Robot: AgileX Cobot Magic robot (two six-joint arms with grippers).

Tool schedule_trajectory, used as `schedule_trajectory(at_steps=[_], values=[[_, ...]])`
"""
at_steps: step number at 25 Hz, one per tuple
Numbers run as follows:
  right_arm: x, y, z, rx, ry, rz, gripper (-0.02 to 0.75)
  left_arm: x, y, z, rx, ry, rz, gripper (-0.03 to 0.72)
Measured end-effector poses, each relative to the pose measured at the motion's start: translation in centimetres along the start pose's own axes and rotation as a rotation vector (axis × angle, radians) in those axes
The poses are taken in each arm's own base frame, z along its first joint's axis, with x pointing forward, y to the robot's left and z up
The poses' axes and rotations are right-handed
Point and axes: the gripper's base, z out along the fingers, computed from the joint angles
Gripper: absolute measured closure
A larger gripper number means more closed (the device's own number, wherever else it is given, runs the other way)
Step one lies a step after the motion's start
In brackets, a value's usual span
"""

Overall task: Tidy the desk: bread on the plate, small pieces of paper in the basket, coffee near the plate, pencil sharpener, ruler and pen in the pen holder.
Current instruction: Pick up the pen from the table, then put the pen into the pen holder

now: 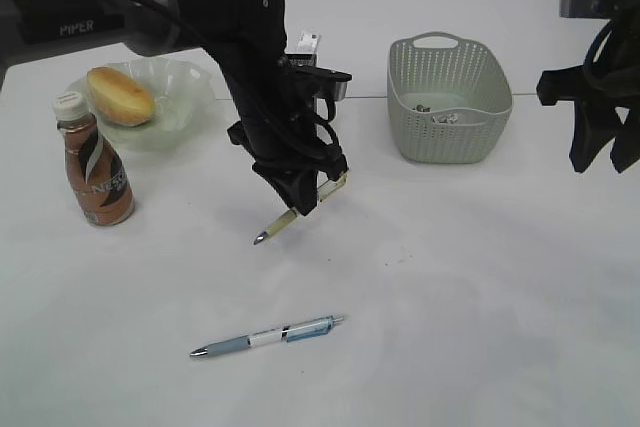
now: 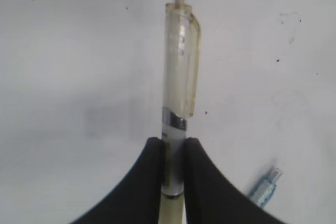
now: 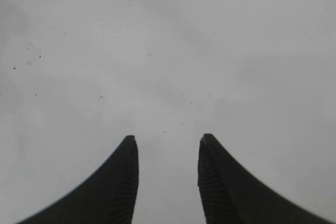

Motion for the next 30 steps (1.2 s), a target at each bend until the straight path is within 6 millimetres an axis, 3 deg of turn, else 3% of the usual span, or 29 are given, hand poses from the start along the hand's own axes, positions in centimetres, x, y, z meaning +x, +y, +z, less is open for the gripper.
schedule_trajectory(at_steps=[7, 15, 22, 30], values=[[0.0, 0.0, 0.0, 0.002, 0.000, -0.001, 0.455, 0.1, 0.1, -0.7, 0.003, 0.031, -0.182, 0.629], [0.0, 0.0, 0.0, 0.002, 0.000, -0.001, 0.455, 0.2, 1.2, -1.3, -0.045, 0.024, -0.199, 0.629], [0.0, 0.0, 0.0, 0.000, 0.000, 0.000, 0.455, 0.2, 1.4, -5.4, -0.100, -0.056, -0.180, 0.629], [0.0, 0.0, 0.0, -0.002, 0.000, 0.001, 0.455, -1.2, 1.3, -9.6, -0.099, -0.322, -0.177, 0.629]])
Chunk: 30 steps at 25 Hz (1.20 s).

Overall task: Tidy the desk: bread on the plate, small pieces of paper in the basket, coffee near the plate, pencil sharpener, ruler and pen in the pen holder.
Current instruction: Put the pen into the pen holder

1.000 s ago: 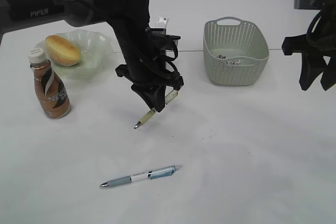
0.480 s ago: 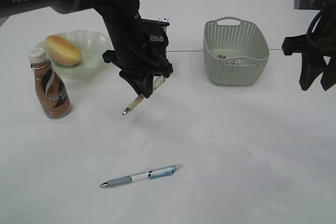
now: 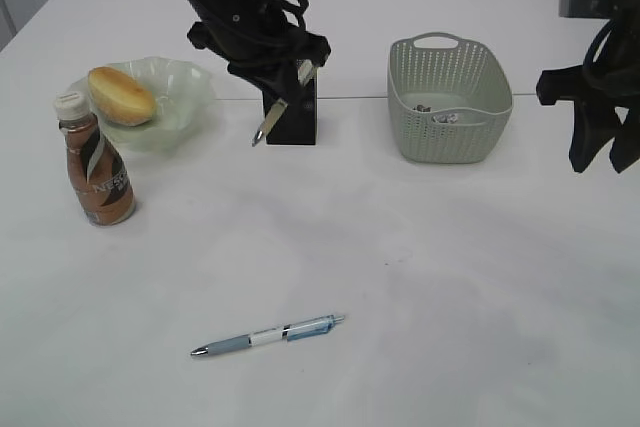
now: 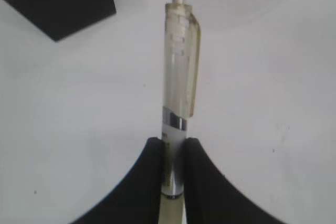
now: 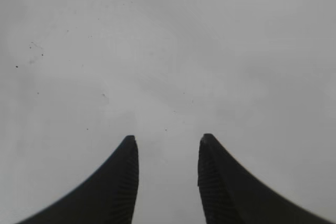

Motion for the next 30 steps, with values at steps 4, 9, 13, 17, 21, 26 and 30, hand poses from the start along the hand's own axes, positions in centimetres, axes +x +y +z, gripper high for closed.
schedule_trajectory(at_steps=[4, 9, 13, 17, 21, 26, 30], values=[[0.0, 0.0, 0.0, 0.000, 0.000, 0.000, 0.455, -1.0, 0.0, -0.8, 0.002, -0.184, -0.002, 0.629], [0.0, 0.0, 0.0, 0.000, 0.000, 0.000, 0.455, 0.1, 0.4, -0.7, -0.008, -0.406, -0.015, 0.629], [0.0, 0.0, 0.0, 0.000, 0.000, 0.000, 0.455, 3.2, 1.2, 0.0, -0.032, -0.598, -0.015, 0.629], [0.0, 0.0, 0.0, 0.000, 0.000, 0.000, 0.455, 6.4, 1.9, 0.5, -0.056, -0.825, 0.029, 0.629], [0.0, 0.0, 0.0, -0.002, 0.000, 0.001, 0.455, 7.7, 2.1, 0.6, -0.058, -0.963, 0.048, 0.629], [0.0, 0.0, 0.0, -0.002, 0.000, 0.001, 0.455, 6.9, 2.0, -0.6, -0.051, -1.145, 0.057, 0.629], [0.0, 0.0, 0.0, -0.002, 0.000, 0.001, 0.455, 5.6, 2.3, 0.2, -0.054, -1.198, 0.058, 0.629]])
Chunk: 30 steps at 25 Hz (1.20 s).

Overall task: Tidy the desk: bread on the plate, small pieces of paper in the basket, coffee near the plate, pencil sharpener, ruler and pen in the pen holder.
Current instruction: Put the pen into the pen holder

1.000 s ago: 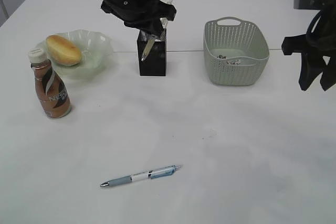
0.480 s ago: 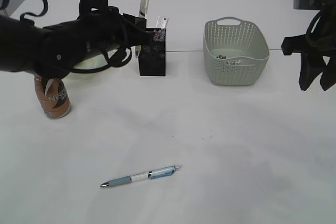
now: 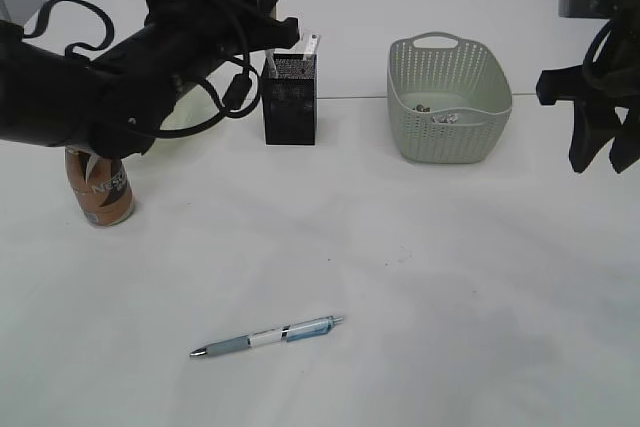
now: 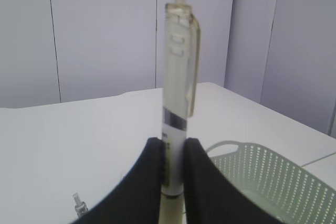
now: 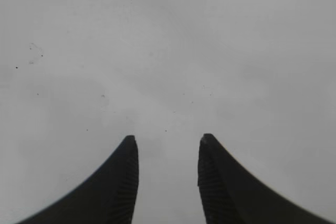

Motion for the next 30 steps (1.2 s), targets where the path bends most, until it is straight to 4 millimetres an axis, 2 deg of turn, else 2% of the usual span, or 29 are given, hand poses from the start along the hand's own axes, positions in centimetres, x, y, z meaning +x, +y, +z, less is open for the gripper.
schedule_trajectory(at_steps=[10, 13, 26, 30], values=[[0.0, 0.0, 0.0, 0.000, 0.000, 0.000, 0.455, 1.9, 3.0, 5.2, -0.057, -0.027, 0.007, 0.629], [0.0, 0.0, 0.0, 0.000, 0.000, 0.000, 0.455, 2.4, 3.1, 6.3, -0.053, -0.020, 0.011, 0.629], [0.0, 0.0, 0.0, 0.000, 0.000, 0.000, 0.455, 6.5, 4.0, 8.3, -0.052, 0.013, 0.010, 0.629], [0.0, 0.0, 0.0, 0.000, 0.000, 0.000, 0.455, 7.2, 4.2, 8.5, -0.050, 0.019, 0.009, 0.629]])
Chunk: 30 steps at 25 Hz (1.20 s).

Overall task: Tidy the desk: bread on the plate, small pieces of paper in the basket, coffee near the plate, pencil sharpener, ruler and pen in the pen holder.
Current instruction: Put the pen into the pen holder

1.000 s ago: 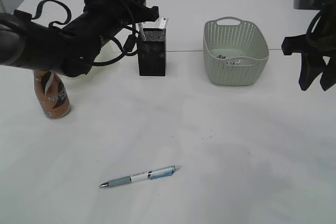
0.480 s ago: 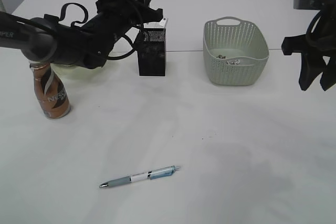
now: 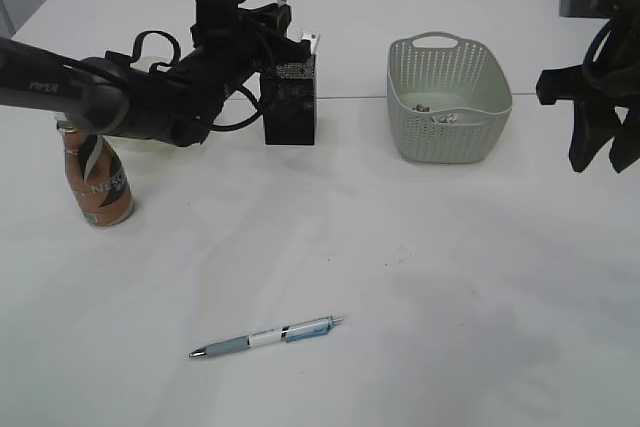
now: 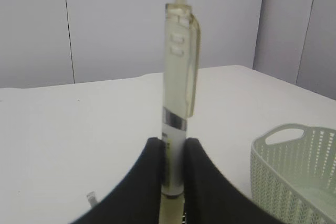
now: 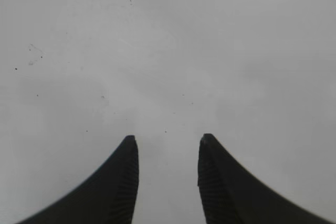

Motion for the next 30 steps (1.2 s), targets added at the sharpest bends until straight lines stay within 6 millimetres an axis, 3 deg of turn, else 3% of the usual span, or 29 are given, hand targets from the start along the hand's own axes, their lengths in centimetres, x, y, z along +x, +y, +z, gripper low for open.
schedule_trajectory(at_steps=[16, 30], values=[[0.0, 0.0, 0.0, -0.001, -0.004, 0.000, 0.455, 2.6, 0.1, 0.0, 0.002, 0.050, 0.004, 0.629], [-0.1, 0.0, 0.0, -0.002, -0.013, 0.000, 0.455, 2.6, 0.1, -0.1, 0.003, 0.047, 0.002, 0.629]])
